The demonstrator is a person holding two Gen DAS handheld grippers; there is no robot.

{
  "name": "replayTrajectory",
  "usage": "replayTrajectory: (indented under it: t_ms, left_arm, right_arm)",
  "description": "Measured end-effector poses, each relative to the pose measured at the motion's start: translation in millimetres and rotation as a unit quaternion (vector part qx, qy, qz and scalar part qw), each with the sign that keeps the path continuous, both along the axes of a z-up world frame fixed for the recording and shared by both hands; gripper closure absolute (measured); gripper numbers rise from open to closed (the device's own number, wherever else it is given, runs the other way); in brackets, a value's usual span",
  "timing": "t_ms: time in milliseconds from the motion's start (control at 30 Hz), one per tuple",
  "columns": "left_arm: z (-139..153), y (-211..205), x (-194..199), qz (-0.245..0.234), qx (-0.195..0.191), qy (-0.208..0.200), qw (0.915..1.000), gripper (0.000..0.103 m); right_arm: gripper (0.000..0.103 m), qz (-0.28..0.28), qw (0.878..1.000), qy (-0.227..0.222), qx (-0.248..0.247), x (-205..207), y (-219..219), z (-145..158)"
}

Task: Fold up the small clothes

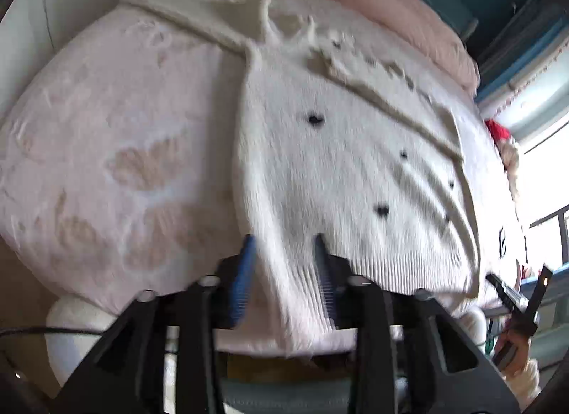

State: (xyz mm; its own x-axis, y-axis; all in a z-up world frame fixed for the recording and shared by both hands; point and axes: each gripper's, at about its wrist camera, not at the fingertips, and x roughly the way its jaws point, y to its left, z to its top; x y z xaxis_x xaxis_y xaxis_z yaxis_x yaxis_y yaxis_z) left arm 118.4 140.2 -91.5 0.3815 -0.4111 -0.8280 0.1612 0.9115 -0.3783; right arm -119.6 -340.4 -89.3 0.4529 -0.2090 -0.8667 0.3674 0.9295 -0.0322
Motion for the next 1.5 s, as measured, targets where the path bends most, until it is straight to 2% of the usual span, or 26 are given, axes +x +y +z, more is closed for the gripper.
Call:
replayTrajectory:
  t_ms: [33,100,133,233,267,333,400,500,533,567,600,633,700,733,833,900,967,1067,1100,1167,1200,1233,1267,1300,1400,1500]
  left_arm:
    - [11,10,23,0.032,-0.005,-0.031,0.999,0.031]
    - [22,30,79,0.105,0.014,-0.077,0.9914,0.026]
    - [22,40,105,0.134,0.02,-0.084,0.9873,0.026]
    - [7,80,199,0.239,-0.004,-0.065,0.9689,0.026]
    - [0,93,226,0.28,-0.013,-0.052,0.9586,0.026]
    - [-17,111,277,0.33,-0.027,-0.042,0.9428,0.027]
    - [-34,124,306,0.376,-0.031,-0.032,0.9256,0.027]
    - [-65,144,338,0.425,-0.047,-0.001,0.904,0.041]
    - [-65,145,340,0.438,-0.045,-0.026,0.8976,0.054]
    - [-64,145,346,0.434,-0.04,-0.043,0.899,0.066]
    - [-66,151,347,0.419,-0.046,-0.039,0.9061,0.096]
    - [-68,152,354,0.408,-0.051,-0.03,0.9112,0.098]
    - [-55,156,346,0.416,-0.048,-0.061,0.9062,0.1]
    - [-43,152,341,0.412,-0.043,-0.08,0.9065,0.101]
    - [4,119,325,0.367,-0.043,-0.146,0.9178,0.101]
    - [44,74,305,0.309,-0.052,-0.194,0.9297,0.101]
    - [85,11,278,0.228,-0.068,-0.231,0.9436,0.101]
    - [117,-98,231,0.101,-0.089,-0.246,0.9597,0.103]
    - [117,-131,217,0.071,-0.09,-0.234,0.9654,0.101]
    - [96,-201,188,0.012,-0.099,-0.188,0.9772,0.097]
    - [81,-227,175,-0.005,-0.088,-0.164,0.9825,0.086]
    - [60,-254,163,-0.019,-0.07,-0.133,0.9885,0.06]
    - [41,-272,153,-0.03,-0.058,-0.104,0.9925,0.05]
    - [25,-286,142,-0.035,-0.054,-0.085,0.9943,0.049]
    - [1,-285,108,-0.023,-0.057,-0.073,0.9954,0.047]
    - [-1,-242,91,0.033,-0.083,-0.074,0.9933,0.035]
  right_arm:
    - [0.073,0.0,1.0,-0.016,-0.002,6,2,8]
    - [0.07,0.009,0.999,-0.044,0.009,21,13,22]
    - [0.067,0.022,0.998,-0.054,0.012,30,23,28]
    - [0.061,0.065,0.994,-0.081,0.018,55,65,37]
    - [0.056,0.08,0.993,-0.086,0.022,62,79,37]
    - [0.054,0.109,0.989,-0.09,0.033,76,108,34]
    - [0.054,0.137,0.986,-0.084,0.049,88,134,26]
    - [0.052,0.165,0.981,-0.067,0.073,99,160,12]
    - [0.052,0.17,0.981,-0.059,0.072,103,165,7]
    - [0.052,0.175,0.981,-0.052,0.072,105,168,4]
    - [0.052,0.179,0.98,-0.046,0.073,108,170,1]
    - [0.052,0.178,0.98,-0.043,0.072,110,170,-1]
    - [0.051,0.172,0.981,-0.042,0.075,110,165,-3]
    - [0.051,0.165,0.982,-0.043,0.076,110,161,-4]
    - [0.051,0.147,0.984,-0.051,0.083,108,146,-6]
    - [0.051,0.139,0.985,-0.058,0.081,106,137,-5]
    - [0.051,0.126,0.986,-0.069,0.081,102,127,-3]
    - [0.048,0.109,0.987,-0.085,0.084,92,113,1]
    - [0.048,0.105,0.987,-0.088,0.086,88,108,2]
    - [0.046,0.097,0.987,-0.093,0.084,81,98,2]
    - [0.046,0.093,0.988,-0.093,0.083,76,92,2]
    - [0.046,0.089,0.988,-0.094,0.082,73,85,0]
    - [0.045,0.083,0.989,-0.094,0.081,69,78,-1]
    - [0.045,0.079,0.989,-0.093,0.08,67,70,-2]
    - [0.045,0.069,0.99,-0.098,0.075,64,47,-1]
    - [0.042,0.085,0.987,-0.112,0.072,81,37,7]
